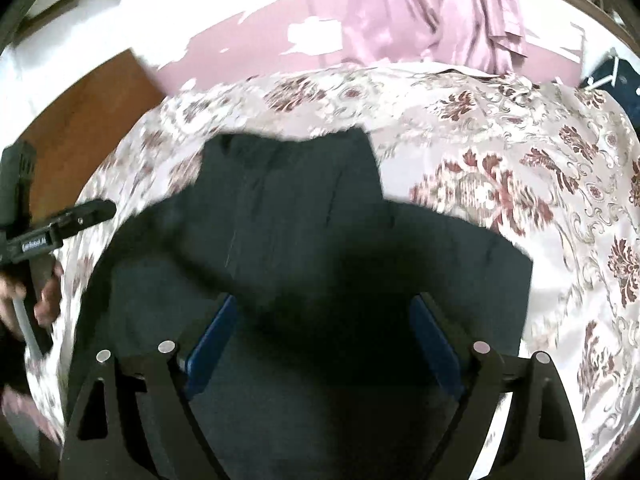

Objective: Fold large clothes
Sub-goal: 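Grasp the jacket hem with both grippers side by side, then lift the hem with both grippers and fold it toward the collar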

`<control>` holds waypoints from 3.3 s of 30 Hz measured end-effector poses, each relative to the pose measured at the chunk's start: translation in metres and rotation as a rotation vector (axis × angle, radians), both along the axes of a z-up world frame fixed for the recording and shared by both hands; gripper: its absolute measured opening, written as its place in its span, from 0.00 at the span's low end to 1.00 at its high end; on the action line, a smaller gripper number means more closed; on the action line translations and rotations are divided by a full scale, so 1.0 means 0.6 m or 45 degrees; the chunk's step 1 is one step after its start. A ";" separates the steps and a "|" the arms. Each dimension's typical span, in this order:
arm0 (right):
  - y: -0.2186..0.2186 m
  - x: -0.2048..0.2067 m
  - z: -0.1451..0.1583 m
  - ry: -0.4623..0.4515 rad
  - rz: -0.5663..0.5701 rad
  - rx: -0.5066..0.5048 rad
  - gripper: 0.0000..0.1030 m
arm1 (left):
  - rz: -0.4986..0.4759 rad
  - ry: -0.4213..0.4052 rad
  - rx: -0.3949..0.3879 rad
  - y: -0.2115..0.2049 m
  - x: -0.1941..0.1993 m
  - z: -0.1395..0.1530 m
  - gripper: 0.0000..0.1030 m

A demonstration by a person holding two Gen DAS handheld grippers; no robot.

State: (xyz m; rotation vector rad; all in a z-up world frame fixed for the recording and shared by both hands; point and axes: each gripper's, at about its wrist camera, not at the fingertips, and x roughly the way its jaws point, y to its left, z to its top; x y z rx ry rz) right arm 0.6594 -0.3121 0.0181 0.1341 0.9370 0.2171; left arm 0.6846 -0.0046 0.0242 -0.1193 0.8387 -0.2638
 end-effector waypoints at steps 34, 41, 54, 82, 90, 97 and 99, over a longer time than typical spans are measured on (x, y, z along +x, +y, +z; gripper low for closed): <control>-0.024 0.184 -0.040 -0.094 -0.152 0.198 0.08 | 0.061 -0.083 -0.131 0.019 0.080 -0.035 0.05; -0.019 0.112 -0.016 -0.177 -0.017 0.105 0.06 | -0.036 -0.061 -0.032 0.030 0.026 -0.033 0.05; -0.004 0.052 -0.095 -0.057 0.098 -0.012 0.05 | -0.093 0.162 -0.006 0.034 -0.010 -0.149 0.05; -0.029 0.057 -0.013 -0.208 0.078 0.084 0.21 | 0.042 -0.122 -0.198 0.014 0.094 0.011 0.40; -0.014 0.056 -0.014 -0.179 0.176 0.038 0.21 | -0.112 0.120 -0.295 -0.055 0.154 -0.049 0.40; -0.046 0.091 0.014 -0.229 0.023 0.262 0.21 | -0.274 0.183 -0.272 -0.073 0.124 -0.093 0.32; -0.040 0.126 0.009 -0.191 -0.037 0.321 0.21 | -0.307 0.189 -0.263 -0.075 0.116 -0.097 0.31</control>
